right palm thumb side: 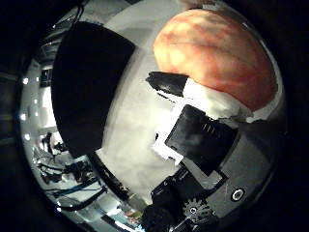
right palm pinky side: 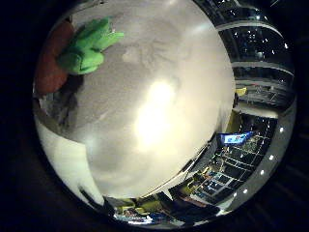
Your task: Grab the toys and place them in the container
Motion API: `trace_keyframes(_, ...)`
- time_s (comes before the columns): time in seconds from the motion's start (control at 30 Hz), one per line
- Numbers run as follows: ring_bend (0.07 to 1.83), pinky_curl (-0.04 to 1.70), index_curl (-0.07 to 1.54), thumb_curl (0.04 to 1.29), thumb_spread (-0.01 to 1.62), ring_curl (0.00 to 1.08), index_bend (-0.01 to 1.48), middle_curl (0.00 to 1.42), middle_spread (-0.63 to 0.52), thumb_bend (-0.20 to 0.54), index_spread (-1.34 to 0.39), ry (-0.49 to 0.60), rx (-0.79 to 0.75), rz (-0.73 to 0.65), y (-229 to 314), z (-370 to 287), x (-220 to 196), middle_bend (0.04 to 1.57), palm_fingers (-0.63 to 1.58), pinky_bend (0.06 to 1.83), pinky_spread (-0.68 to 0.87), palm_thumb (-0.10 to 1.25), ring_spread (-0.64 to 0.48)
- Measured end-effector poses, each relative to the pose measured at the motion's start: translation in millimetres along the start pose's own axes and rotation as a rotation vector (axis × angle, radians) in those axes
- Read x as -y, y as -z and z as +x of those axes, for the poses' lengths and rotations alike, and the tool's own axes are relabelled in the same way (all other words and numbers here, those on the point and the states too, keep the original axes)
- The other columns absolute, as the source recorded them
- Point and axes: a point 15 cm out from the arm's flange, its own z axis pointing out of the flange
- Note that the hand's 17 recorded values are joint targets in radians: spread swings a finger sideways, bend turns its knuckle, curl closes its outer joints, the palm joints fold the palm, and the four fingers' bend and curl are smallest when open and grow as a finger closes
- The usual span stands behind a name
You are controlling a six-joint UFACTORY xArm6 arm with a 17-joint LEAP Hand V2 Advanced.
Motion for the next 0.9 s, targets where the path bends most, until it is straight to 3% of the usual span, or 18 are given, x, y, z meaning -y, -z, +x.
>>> trace_keyframes(0.1, 1.15, 0.44, 0.59, 0.31, 0.96, 0.47, 0.83, 0.57, -0.17, -0.024, -0.35, -0.012, -0.012, 0.006, 11, 14, -8, 1.01, 1.45, 1.07, -0.34, 0.6, -0.22)
trace_keyframes(0.23, 1.25, 0.5, 0.65, 0.31, 0.96, 0.51, 0.96, 0.61, -0.15, -0.023, -0.3, -0.02, -0.039, 0.006, 41, 31, -21, 1.11, 1.38, 1.18, -0.3, 0.61, -0.2)
trace_keyframes(0.47, 1.38, 0.64, 0.69, 0.32, 0.97, 0.56, 1.11, 0.63, -0.12, -0.024, -0.22, -0.085, -0.041, -0.03, 112, 51, -71, 1.25, 1.25, 1.31, -0.22, 0.64, -0.17)
trace_keyframes(0.57, 1.41, 0.69, 0.68, 0.31, 0.98, 0.57, 1.15, 0.63, -0.11, -0.023, -0.21, -0.124, 0.004, -0.095, 135, 47, -106, 1.28, 1.23, 1.31, -0.2, 0.65, -0.17)
trace_keyframes(0.7, 1.43, 0.75, 0.68, 0.31, 0.99, 0.57, 1.17, 0.62, -0.11, -0.025, -0.2, -0.164, -0.02, -0.073, 199, 46, -133, 1.3, 1.22, 1.3, -0.19, 0.66, -0.16)
trace_keyframes(0.9, 1.44, 0.84, 0.66, 0.31, 1.0, 0.57, 1.19, 0.61, -0.1, -0.024, -0.19, -0.151, -0.014, -0.073, 250, -15, -146, 1.32, 1.21, 1.25, -0.18, 0.65, -0.16)
